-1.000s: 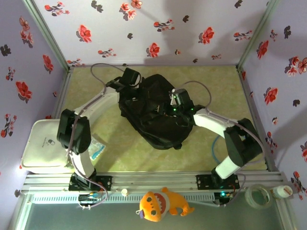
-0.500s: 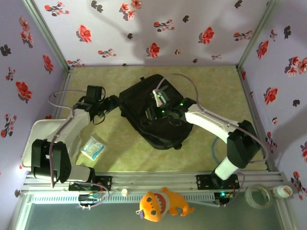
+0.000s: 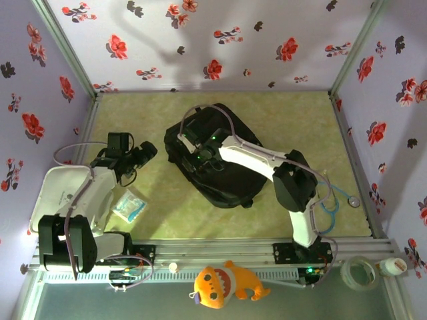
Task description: Pack the student bag
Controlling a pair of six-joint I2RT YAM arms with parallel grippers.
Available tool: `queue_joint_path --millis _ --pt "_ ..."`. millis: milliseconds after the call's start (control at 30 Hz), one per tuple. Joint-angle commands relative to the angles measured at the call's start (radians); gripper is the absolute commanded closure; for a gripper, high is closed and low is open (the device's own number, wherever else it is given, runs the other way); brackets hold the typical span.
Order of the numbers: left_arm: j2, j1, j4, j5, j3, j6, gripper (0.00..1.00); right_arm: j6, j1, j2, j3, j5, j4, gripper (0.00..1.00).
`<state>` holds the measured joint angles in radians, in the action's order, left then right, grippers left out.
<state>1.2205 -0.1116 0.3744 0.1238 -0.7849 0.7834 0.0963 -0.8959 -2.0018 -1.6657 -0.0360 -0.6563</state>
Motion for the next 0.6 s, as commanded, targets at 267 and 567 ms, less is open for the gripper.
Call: queue_joint_path --millis 267,567 --pt "-0.008 0.009 -0.001 0.001 0.006 -0.011 0.03 0.025 0.022 -0.048 -0.08 0.095 -0.042 0.78" --pt "0.006 0.009 -0.018 0.016 0.006 -0.007 0.03 0.08 0.065 0.033 0.02 0.068 0.03 0.86"
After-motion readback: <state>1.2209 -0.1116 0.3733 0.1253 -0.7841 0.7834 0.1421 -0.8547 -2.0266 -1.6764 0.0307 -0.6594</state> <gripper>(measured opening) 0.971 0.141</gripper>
